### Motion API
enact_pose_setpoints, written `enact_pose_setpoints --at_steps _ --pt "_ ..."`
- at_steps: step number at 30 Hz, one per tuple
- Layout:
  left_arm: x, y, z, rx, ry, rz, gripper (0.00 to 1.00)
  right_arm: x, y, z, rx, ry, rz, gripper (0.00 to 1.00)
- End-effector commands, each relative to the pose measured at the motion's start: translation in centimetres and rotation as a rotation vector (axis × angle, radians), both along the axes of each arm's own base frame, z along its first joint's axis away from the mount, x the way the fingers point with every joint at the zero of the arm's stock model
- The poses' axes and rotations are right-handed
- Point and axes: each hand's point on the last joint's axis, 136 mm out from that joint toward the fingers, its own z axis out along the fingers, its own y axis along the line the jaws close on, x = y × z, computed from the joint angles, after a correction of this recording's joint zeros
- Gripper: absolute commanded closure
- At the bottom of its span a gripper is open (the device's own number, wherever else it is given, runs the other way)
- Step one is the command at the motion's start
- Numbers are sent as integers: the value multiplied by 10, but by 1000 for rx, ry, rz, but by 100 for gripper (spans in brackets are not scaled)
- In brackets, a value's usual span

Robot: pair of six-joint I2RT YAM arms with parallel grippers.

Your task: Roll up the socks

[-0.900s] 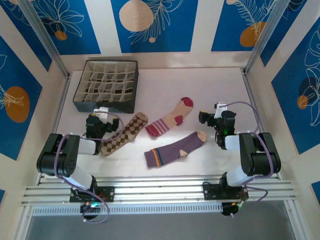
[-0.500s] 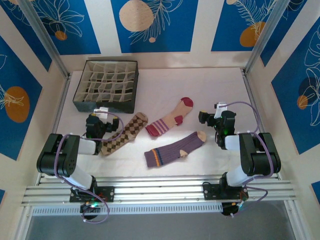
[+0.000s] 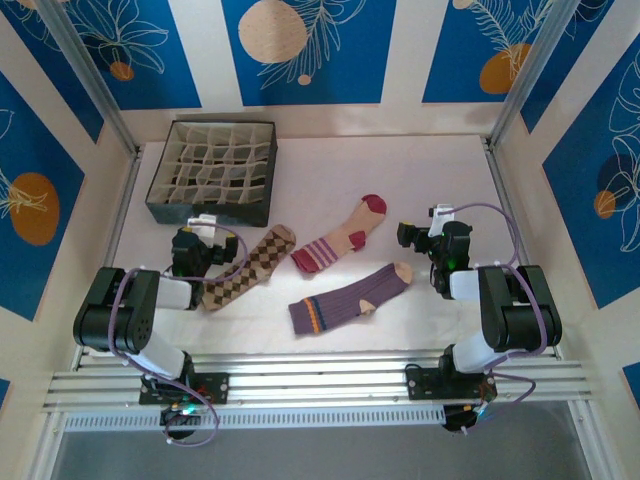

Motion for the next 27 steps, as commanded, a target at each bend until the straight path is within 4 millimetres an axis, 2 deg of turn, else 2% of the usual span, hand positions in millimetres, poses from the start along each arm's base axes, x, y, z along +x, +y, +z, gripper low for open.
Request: enact_pose_setpoints --at_steps 1,11,13,17,21,24,27 --pt "8 0 13 -24 -46 -2 0 6 0 8 -17 -29 4 1" --pt "9 6 13 -30 -47 31 0 5 1 9 -12 -33 10 1" --pt "6 4 15 -32 -60 16 3 6 4 12 -2 -28 40 1" --pt "-4 2 30 -37 -112 -2 9 6 6 29 10 35 44 1" --pt "-5 6 47 -49 -31 29 9 2 8 39 65 192 -1 1" --pt "-11 1 57 -86 72 22 13 -2 21 40 98 304 -5 2" --pt "-22 -3 62 -153 167 34 22 -10 55 34 91 429 58 7"
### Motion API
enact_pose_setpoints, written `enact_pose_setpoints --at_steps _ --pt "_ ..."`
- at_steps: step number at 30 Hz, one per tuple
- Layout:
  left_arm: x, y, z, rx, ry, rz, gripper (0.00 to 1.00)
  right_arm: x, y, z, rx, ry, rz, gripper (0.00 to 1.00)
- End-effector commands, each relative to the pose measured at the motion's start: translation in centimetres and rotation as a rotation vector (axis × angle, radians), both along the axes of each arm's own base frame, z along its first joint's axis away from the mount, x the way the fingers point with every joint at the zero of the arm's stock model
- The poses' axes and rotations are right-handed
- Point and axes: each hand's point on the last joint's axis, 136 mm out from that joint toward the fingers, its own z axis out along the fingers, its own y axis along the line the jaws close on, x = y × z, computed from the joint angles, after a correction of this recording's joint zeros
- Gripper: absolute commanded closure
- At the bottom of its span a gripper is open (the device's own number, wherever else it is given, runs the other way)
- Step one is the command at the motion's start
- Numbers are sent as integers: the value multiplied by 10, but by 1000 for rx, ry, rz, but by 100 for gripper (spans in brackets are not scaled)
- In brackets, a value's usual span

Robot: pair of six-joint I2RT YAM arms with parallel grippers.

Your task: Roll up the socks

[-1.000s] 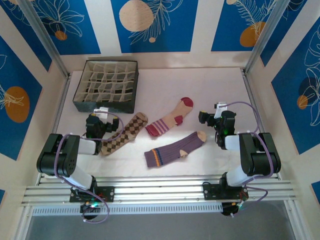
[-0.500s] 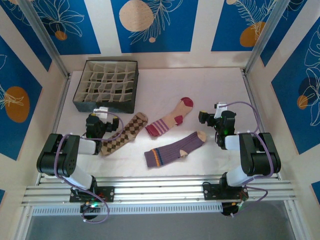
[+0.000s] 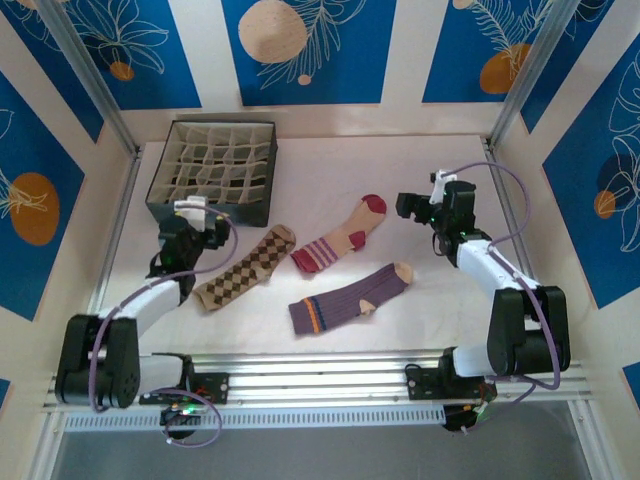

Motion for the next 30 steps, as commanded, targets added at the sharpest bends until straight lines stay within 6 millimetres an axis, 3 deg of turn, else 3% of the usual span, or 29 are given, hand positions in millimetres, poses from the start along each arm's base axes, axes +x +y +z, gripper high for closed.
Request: enact_pose_setpoints --at_steps 1,5,7,11,14,16,19,21,25,30 --pt "-28 0 -31 -103 255 28 26 -36 39 -44 6 309 61 8" --pt "-54 -14 -45 -276 399 45 45 -47 117 -49 -17 430 216 16" --pt "-67 -18 -57 -324 461 66 50 -53 163 -49 -32 452 314 20" --pt "-86 -18 -78 -376 541 116 60 -68 257 -45 -22 441 512 38" --pt "-94 -25 -93 -430 581 123 68 -78 313 -55 -10 442 611 53" --pt "-97 -34 -101 -470 609 116 68 -82 338 -71 2 481 639 63" --pt "-98 -46 -116 -469 655 107 69 -83 357 -100 17 566 627 69" --pt "-100 -56 -126 -454 686 95 70 -80 355 -116 -1 609 589 70" --pt "-106 -82 -146 -402 749 58 71 -74 335 -141 -26 684 522 71" --pt "-114 -112 -167 -384 812 64 73 -58 306 -150 -31 744 470 71"
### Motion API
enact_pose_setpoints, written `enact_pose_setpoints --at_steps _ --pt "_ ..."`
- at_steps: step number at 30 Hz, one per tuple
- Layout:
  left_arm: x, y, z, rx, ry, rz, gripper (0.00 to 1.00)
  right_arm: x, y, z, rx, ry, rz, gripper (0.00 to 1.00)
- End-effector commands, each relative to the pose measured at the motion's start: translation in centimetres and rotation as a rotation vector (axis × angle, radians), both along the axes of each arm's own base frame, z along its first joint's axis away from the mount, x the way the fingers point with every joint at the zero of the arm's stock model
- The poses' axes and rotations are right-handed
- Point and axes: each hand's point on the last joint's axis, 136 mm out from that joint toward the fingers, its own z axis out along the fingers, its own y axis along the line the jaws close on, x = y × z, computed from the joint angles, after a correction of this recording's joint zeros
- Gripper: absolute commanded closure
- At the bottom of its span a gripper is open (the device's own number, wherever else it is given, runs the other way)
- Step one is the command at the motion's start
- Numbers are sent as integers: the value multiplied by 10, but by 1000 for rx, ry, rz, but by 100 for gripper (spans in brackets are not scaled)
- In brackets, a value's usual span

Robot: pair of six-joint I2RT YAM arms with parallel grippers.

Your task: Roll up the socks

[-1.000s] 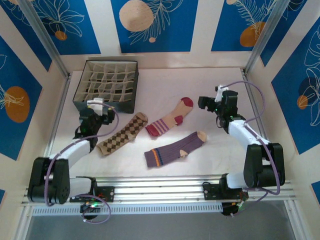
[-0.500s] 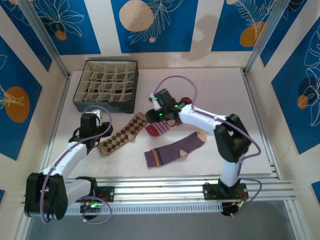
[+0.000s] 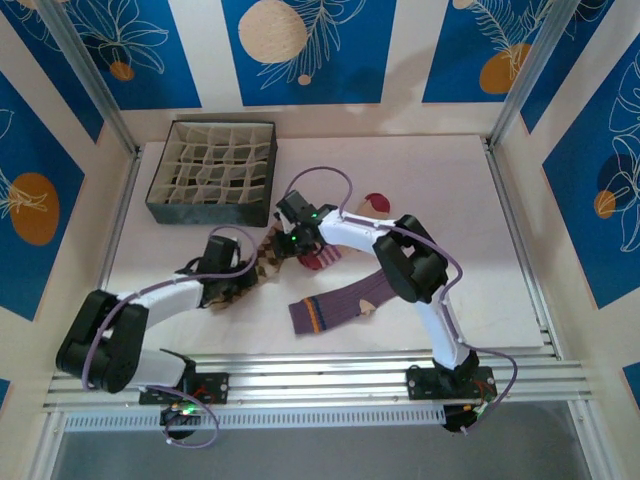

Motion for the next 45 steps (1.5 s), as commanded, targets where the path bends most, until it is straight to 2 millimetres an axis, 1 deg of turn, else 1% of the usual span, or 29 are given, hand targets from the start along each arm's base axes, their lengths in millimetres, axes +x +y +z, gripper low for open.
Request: enact_pose_setpoints --at_steps 1,6,8,11,13,15,19,21,23,26,28,31,32,34,35,37,41,45 --pt "-15 -14 -25 3 102 37 73 7 -33 -17 -74 100 -56 71" --pt "-21 -50 -36 1 143 35 75 36 -65 -16 -111 112 -92 70" --pt "-20 -69 -33 -20 127 36 75 42 -67 -14 -67 141 -84 70" --pt "-14 -94 -23 -53 102 31 74 42 -69 -15 -60 170 -78 70" --pt "-9 -101 -15 -55 95 26 71 41 -69 -12 -69 162 -73 70" --pt "-4 -101 -3 -41 77 27 69 38 -68 -6 -67 152 -69 68" --pt "4 -89 29 5 16 13 62 31 -66 11 -51 128 -66 65" --pt "5 -77 44 17 -7 23 58 25 -65 22 -42 98 -59 63" --pt "3 -57 54 25 -4 60 56 15 -64 35 -48 47 -49 61" --pt "-3 -26 63 -22 13 113 54 -4 -60 49 -95 -44 -10 61" --pt "-8 -5 63 -67 28 152 53 -20 -54 55 -139 -111 32 61" --pt "-17 26 63 -91 36 201 52 -51 -37 58 -170 -200 110 61" --pt "-20 35 62 -85 39 213 51 -63 -29 57 -172 -223 140 61" --pt "-25 47 61 -88 48 225 50 -85 -12 53 -175 -256 207 61" --pt "-27 51 61 -98 55 229 50 -96 -2 50 -180 -274 246 58" --pt "-30 56 59 -114 74 235 50 -111 13 39 -211 -295 298 49" --pt "-32 59 56 -145 86 245 50 -127 35 22 -254 -302 367 43" --pt "-33 59 53 -158 92 246 49 -140 48 16 -269 -327 424 41"
